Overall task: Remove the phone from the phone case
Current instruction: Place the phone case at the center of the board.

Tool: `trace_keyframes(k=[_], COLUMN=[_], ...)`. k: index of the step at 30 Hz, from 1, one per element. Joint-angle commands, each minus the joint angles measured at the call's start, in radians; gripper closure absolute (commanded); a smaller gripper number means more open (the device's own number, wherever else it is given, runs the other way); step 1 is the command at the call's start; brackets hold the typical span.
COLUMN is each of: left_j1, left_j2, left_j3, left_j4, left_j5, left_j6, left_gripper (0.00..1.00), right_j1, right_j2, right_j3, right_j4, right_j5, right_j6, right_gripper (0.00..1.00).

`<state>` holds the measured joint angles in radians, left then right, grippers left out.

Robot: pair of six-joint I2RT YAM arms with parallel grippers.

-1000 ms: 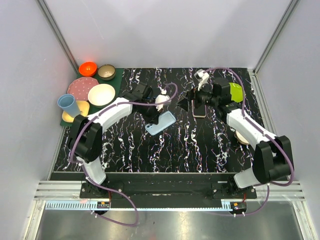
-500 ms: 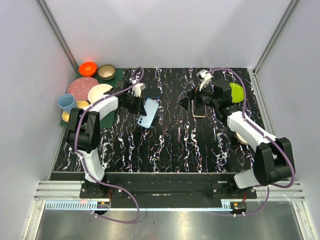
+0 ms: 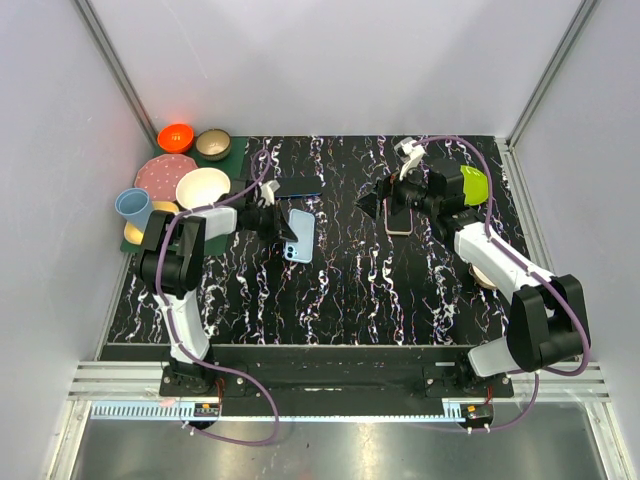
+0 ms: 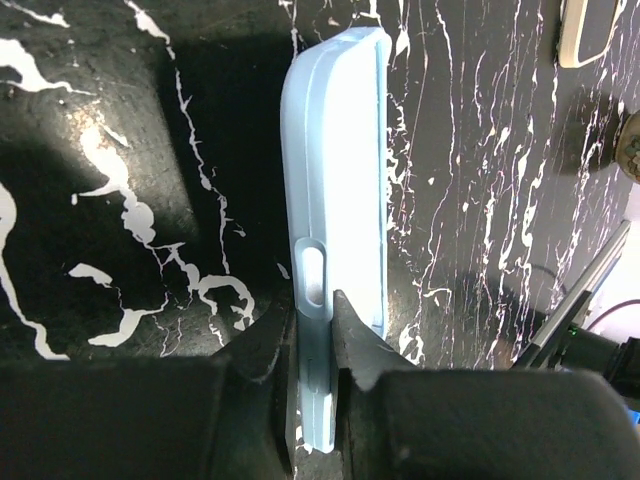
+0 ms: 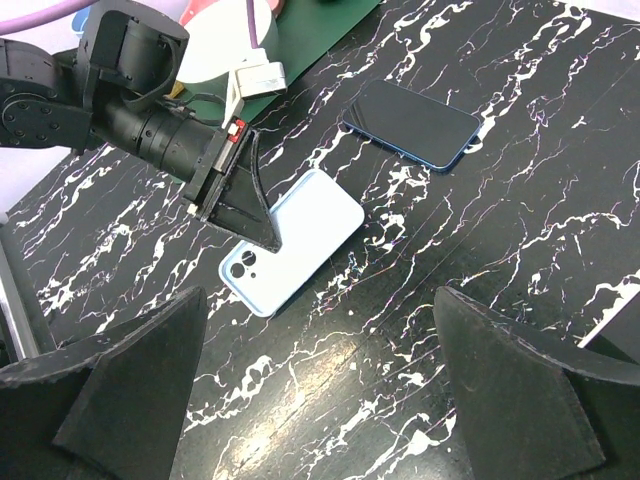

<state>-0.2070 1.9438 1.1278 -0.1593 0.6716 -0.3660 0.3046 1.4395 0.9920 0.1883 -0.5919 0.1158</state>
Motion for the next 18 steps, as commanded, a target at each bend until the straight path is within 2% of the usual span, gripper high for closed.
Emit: trace_keyframes(k=[1, 3, 7, 8, 10, 18], left_j1=[0.012, 0.015, 0.015, 0.015, 0.015, 0.018], left_j2=[0.004, 0.017, 0.014, 0.007, -0.008, -0.068], left_j3=[0.001, 0.001, -0.006, -0.011, -0.023, -0.063], left_j4=[0.058, 0.055, 0.052, 0.049, 0.058, 0.075], left_j5=[-0.063, -0.069, -0.095, -0.101, -0.115, -0.158], left_j6=[-0.054, -0.056, -0.051, -0.051, -0.051, -0.056], left_gripper=[0.91, 0.87, 0.74, 0.68, 0.64, 0.59], right_j1=[-0.004, -0.004, -0.004, -0.004, -0.002, -0.004], right_j2=[-0.014, -0.016, -0.016, -0.017, -0.021, -0.028], right_j3=[-0.006, -0.007, -0.009, -0.009, -0.010, -0.010], right_j4=[0.057, 0.060, 0.062, 0.062, 0.062, 0.065], right_j5=[-0.003, -0.005, -0.006, -0.006, -0.006, -0.005], right_j6=[0.008, 0.010, 0.012, 0.009, 0.010, 0.008], right_gripper=[0.00, 0.00, 0.00, 0.00, 0.00, 0.00])
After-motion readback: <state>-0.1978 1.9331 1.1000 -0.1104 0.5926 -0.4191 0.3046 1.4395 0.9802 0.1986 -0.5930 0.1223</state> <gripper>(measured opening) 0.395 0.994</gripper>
